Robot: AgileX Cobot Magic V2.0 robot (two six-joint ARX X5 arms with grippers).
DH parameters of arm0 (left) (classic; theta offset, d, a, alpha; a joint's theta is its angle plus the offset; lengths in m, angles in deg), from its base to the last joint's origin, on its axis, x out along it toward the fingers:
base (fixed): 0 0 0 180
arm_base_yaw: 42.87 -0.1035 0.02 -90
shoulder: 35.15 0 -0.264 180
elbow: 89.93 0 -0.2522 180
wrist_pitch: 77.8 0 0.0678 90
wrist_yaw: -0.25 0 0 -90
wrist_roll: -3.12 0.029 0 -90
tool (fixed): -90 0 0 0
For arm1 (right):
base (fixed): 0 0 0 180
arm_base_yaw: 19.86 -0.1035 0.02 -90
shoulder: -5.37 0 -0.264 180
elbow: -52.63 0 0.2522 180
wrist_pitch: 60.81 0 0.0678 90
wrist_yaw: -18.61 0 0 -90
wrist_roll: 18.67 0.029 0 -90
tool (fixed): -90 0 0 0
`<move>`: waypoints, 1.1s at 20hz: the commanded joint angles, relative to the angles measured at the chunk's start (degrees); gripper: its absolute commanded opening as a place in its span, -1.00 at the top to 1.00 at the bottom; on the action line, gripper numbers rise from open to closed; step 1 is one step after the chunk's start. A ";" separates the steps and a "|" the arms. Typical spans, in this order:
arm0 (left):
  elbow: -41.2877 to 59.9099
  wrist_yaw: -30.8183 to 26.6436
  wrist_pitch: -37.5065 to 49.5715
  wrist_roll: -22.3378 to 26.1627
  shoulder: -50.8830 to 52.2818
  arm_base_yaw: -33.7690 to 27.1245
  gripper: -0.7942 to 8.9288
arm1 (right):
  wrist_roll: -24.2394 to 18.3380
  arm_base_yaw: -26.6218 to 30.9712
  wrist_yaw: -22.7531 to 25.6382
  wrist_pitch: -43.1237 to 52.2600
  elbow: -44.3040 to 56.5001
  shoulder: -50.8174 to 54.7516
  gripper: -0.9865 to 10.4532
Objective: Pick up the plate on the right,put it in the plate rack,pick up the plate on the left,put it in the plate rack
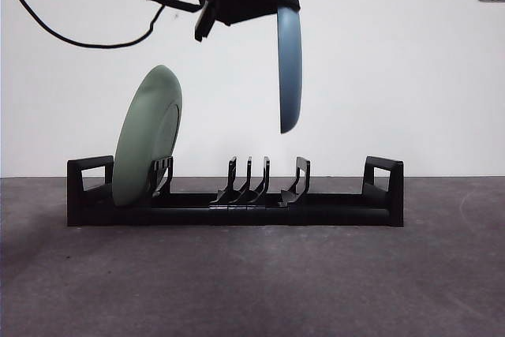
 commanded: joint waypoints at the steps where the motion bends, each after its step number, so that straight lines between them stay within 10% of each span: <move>1: -0.20 0.11 0.48 -0.11 -1.88 -0.04 0.85 | -0.46 0.04 0.28 0.46 -0.07 -0.33 0.17; 22: -0.20 -4.46 -10.45 5.75 -7.13 2.08 0.74 | -0.48 0.02 0.15 0.50 -0.07 -2.75 0.17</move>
